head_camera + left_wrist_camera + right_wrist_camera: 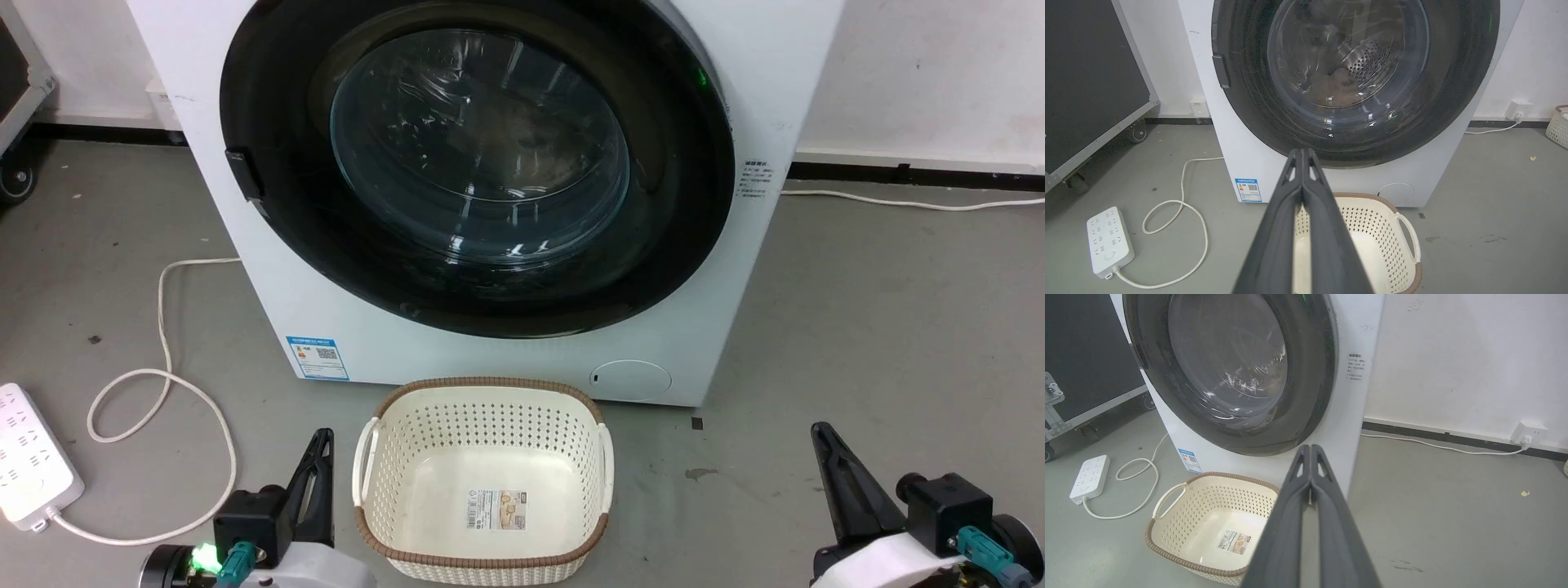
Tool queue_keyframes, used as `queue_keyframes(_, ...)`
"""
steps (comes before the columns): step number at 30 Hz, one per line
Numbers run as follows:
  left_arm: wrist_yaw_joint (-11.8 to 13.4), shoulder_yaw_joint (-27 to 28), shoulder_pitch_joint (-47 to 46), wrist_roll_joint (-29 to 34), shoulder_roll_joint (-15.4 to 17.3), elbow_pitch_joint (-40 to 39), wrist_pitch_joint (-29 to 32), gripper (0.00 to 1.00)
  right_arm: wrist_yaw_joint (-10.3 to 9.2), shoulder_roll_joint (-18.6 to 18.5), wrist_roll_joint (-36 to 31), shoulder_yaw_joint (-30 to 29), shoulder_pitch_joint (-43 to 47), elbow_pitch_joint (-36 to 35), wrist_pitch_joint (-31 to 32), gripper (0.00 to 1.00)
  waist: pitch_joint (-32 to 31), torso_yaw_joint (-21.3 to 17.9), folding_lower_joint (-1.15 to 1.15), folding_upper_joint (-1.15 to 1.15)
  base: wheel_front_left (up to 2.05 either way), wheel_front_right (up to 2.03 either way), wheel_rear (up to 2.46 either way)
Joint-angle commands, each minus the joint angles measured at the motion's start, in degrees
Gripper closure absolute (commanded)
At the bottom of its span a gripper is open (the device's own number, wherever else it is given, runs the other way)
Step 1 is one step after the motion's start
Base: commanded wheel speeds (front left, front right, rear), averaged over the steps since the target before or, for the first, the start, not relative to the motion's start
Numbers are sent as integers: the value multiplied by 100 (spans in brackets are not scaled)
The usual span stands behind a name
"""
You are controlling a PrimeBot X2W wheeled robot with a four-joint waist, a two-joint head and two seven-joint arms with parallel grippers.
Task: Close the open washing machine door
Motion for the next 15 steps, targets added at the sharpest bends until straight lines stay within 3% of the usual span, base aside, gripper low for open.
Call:
queue_keyframes(1,31,20,-88,46,0,-35,17,100,-3,20,-46,13,-78,-49,20,100,1,0,0,0,0,0,0)
queue_keyframes(15,61,34,-125,92,-1,-107,181,100,-3,23,-109,44,-112,-130,185,100,12,-10,0,0,0,0,0)
